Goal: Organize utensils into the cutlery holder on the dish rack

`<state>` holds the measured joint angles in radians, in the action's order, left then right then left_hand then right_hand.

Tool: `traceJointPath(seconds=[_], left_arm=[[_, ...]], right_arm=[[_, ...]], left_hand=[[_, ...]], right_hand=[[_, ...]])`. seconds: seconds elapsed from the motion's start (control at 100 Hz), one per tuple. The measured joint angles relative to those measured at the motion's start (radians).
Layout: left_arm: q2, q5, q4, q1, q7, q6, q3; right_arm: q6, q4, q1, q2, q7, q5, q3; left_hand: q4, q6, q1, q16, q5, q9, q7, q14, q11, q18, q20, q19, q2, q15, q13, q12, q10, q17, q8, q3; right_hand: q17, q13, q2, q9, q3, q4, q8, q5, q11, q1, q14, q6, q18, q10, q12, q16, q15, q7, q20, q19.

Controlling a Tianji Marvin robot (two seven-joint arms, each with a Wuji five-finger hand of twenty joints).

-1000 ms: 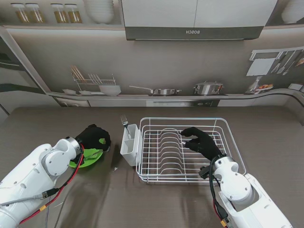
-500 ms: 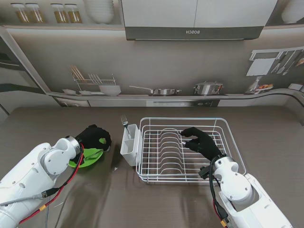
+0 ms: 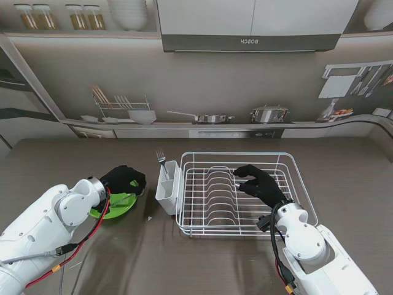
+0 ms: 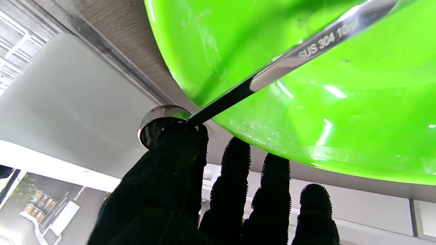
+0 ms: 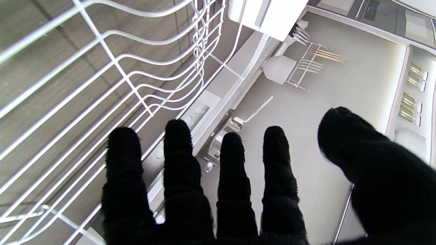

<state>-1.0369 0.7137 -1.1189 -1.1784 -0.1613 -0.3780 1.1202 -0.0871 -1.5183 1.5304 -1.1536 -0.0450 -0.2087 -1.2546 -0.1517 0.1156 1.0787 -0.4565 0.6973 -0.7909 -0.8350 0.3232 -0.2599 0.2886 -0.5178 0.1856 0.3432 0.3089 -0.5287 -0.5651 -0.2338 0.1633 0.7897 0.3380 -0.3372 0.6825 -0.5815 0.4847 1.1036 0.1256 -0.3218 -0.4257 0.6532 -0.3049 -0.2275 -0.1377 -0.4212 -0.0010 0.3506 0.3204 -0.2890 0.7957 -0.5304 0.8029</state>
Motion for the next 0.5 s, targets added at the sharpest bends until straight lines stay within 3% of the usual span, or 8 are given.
traceJointPath(seconds=[0.2,0.5], left_arm=[[0.002,0.000,-0.003,0.000,-0.012,-0.003,0.003],[0.000,0.001,-0.023,-0.018,0.000,0.003,0.035]], right_arm=[[0.000,0.000,0.000,0.000,0.000,0.000,0.001],[0.001,0.000,0.000,0.000,0.001,0.003,0.003]], left_hand=[[0.000,0.033,0.015,-0.012,-0.049,0.000,-0.064,-0.010,-0.025,0.000,0.000,0.012,-0.010,0.022,-0.020,-0.050,-0.008,0.022,0.029,-0.004],[0.000,0.027,0.016,-0.012,-0.049,0.031,-0.066,0.003,0.032,0.000,0.000,0.012,-0.010,0.005,0.048,0.001,-0.019,-0.029,0.014,-0.009]], right_hand=[[0.000,0.000,0.000,0.000,0.000,0.000,0.000,0.000,0.000,0.000,0.000,0.000,0.000,0.000,0.000,0.000,0.000,0.000,0.000,0.000],[0.000,0.000,0.000,0.000,0.000,0.000,0.000,0.000,0.000,0.000,0.000,0.000,0.000,0.000,0.000,0.000,0.000,-0.001,0.000,0.000]])
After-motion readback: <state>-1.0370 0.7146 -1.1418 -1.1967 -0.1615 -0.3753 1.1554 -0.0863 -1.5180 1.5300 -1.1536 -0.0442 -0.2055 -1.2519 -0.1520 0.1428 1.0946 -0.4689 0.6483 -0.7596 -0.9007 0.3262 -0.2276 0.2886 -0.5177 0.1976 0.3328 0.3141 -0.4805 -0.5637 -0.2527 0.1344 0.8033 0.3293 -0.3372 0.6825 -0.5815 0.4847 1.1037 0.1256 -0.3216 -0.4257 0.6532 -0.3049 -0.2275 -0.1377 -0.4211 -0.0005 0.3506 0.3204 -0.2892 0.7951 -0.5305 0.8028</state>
